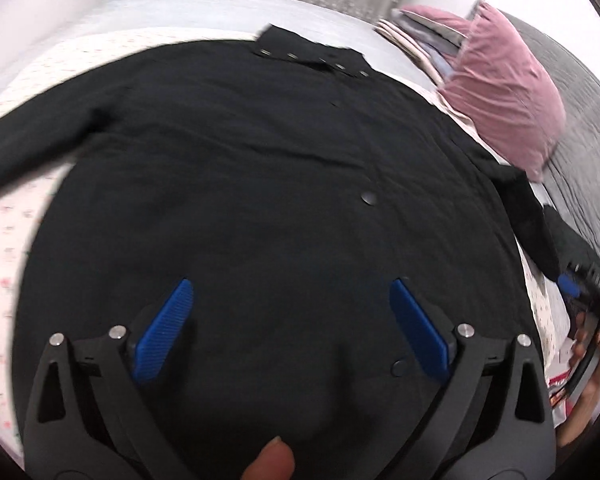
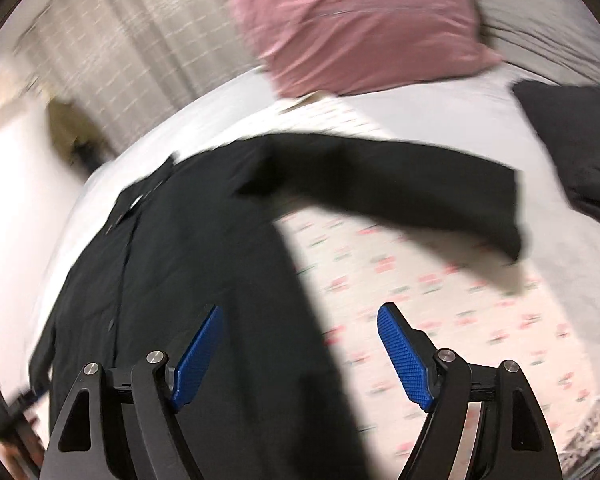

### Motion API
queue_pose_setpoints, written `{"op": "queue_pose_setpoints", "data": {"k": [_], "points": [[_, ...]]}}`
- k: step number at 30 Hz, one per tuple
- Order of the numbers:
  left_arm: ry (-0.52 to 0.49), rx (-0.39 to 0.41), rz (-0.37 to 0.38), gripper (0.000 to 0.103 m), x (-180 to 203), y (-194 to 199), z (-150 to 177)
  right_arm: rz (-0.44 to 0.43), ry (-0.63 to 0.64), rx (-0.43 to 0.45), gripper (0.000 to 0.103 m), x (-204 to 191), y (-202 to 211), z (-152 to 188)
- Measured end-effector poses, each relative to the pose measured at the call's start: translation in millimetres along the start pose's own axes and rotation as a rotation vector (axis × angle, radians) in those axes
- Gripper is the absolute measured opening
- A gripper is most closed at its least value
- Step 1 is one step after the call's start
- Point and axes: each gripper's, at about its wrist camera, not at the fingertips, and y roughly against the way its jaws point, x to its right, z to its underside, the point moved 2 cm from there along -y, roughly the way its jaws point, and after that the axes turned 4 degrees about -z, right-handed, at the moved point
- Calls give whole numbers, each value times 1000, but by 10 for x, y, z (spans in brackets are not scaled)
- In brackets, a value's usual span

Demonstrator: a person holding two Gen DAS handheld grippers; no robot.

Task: Fold large clothes

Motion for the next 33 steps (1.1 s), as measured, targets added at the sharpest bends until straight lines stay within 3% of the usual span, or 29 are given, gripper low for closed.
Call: {"op": "queue_pose_setpoints", "data": {"k": [6,12,14,18,20,22,24,26,29,33], "points": [[22,-29,34,102,42,-340,76,125,-135,47,81,833,57,-448],[21,40,41,102,18,-455,75,208,-294,-26,81,1559,-504,-713],[11,56,45,102,38,-484,72,226,-304,-43,81,1646,-710,-722],[-26,73,69,102,88,-513,73,322,-188,12,80,1533,-892,-787],[-44,76,79,102,114,-530,76,364,-140,23,73,1453,-944,-809],[-56,80,73,102,124,-545,77,389,-100,46,34,1397,-943,-825],[-62,81,70,102,120,-552,65,409,-73,61,21,1348,-935,-877],[-80,83,75,102,141,-558,37,431,-37,92,17,1286,-858,-947],[-114,81,90,102,215,-584,16,530,72,172,15,1133,-743,-1134],[-159,82,96,102,320,-619,20,670,226,262,13,992,-644,-1597]]}}
